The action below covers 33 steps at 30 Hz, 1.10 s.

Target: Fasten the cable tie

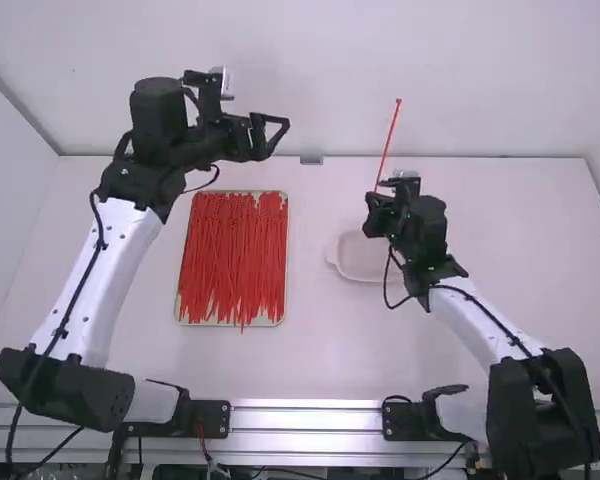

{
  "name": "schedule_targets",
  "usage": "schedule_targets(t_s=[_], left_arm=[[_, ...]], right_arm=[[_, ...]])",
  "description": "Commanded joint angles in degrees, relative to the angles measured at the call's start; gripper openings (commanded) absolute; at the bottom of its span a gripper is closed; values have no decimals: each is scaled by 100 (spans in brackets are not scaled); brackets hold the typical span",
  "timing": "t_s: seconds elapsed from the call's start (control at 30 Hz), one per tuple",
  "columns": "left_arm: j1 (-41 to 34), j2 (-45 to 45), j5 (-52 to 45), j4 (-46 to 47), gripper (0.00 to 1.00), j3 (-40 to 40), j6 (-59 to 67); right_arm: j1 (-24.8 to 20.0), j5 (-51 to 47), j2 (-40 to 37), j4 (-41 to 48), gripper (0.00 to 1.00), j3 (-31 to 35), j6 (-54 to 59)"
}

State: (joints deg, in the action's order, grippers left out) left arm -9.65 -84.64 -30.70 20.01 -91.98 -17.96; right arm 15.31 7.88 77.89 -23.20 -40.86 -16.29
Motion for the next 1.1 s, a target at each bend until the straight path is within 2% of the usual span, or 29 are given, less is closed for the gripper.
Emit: schedule_targets(t_s=[0.0, 0.17, 0.4, 0.73, 0.9, 1.07], left_arm=[[-61, 20, 304, 61, 99, -129, 79], [-160, 20, 295, 162, 99, -127, 68], [-170, 20, 74, 140, 99, -127, -68], [-321, 20, -776, -48, 100, -127, -205], [-761, 20, -579, -103, 100, -127, -35], [-1008, 20, -378, -144, 100, -127, -57]], right_arm=[[208, -916, 0, 442, 0, -514, 76], [603, -1725, 2, 1497, 0, -1169, 334], [1303, -3200, 2, 2087, 0, -1633, 529], [2546, -5628, 2, 2151, 0, -1735, 782], [3086, -6671, 2, 2157, 0, -1735, 892], [3436, -7584, 2, 2218, 0, -1735, 1034]])
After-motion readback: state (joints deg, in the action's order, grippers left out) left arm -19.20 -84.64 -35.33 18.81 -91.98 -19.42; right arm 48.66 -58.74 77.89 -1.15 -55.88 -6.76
